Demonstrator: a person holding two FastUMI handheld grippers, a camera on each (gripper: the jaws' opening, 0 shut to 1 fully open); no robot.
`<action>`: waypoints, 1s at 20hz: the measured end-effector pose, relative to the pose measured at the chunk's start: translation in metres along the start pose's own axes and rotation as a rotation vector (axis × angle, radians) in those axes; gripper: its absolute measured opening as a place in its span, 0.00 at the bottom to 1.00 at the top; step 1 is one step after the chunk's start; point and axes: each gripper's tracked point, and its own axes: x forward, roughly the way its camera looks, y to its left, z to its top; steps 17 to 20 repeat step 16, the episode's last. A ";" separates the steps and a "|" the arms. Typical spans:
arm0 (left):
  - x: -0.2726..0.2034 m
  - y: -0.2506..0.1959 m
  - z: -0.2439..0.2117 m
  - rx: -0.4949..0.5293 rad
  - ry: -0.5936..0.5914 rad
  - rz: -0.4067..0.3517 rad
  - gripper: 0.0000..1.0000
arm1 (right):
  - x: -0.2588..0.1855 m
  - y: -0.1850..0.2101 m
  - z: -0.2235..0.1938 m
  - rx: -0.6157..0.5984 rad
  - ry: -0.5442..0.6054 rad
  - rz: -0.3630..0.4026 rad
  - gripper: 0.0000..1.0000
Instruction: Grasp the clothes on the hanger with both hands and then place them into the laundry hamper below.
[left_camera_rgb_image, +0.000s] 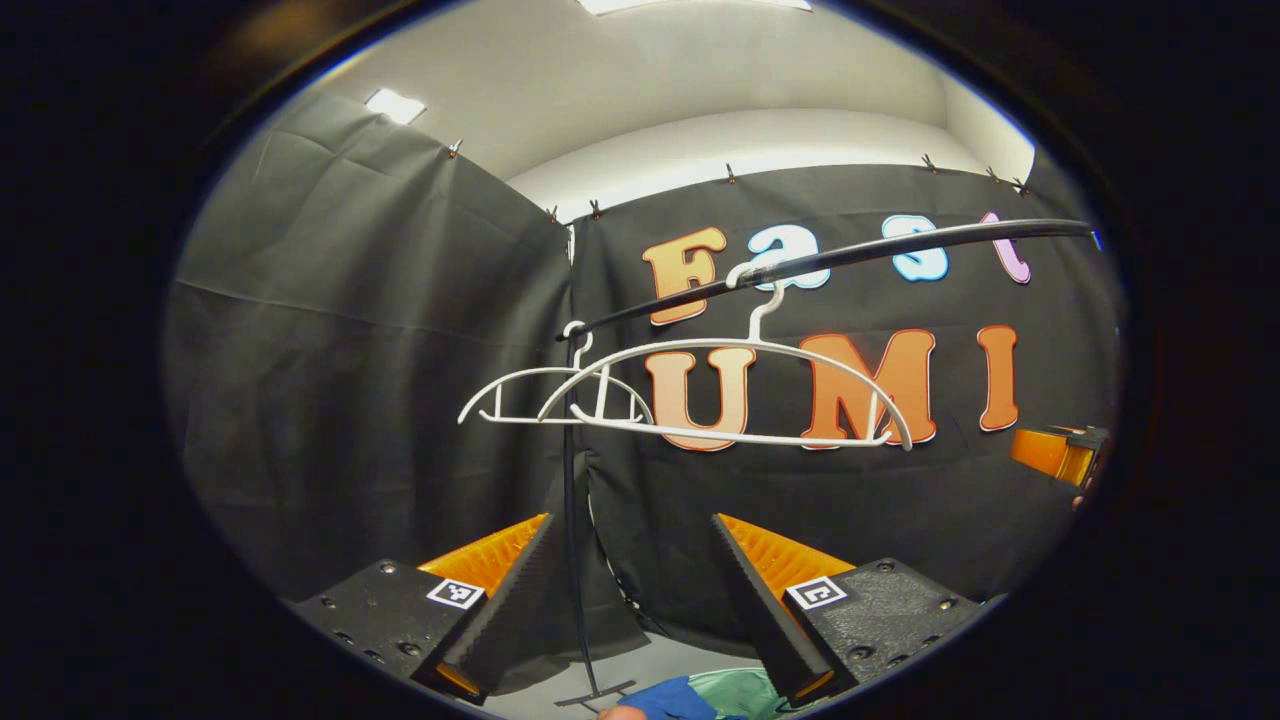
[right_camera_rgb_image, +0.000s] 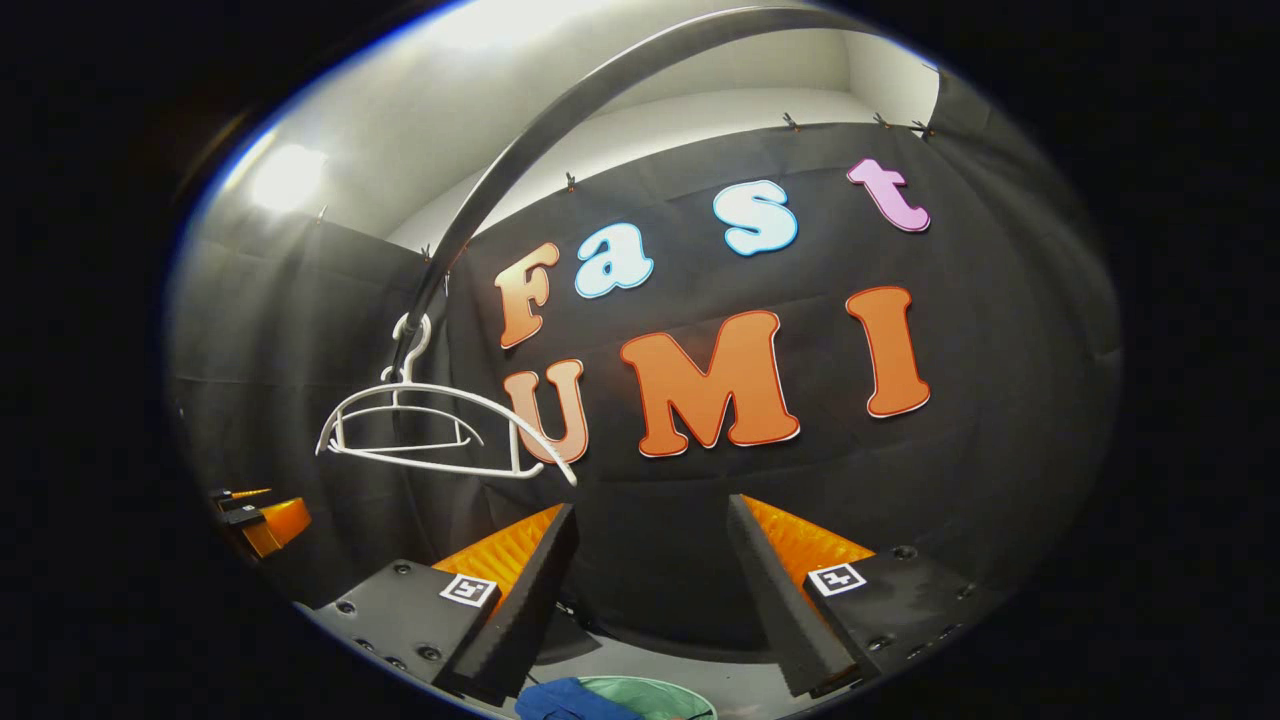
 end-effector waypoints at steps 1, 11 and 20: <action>0.001 0.000 -0.001 0.000 0.002 -0.001 0.92 | 0.000 0.001 0.000 0.000 0.002 0.001 0.98; 0.002 0.000 -0.001 0.000 0.002 -0.002 0.95 | 0.001 0.003 -0.003 -0.005 0.004 0.003 0.98; 0.002 0.000 -0.001 -0.001 -0.001 -0.001 0.92 | -0.001 0.005 -0.004 -0.005 0.005 0.008 0.98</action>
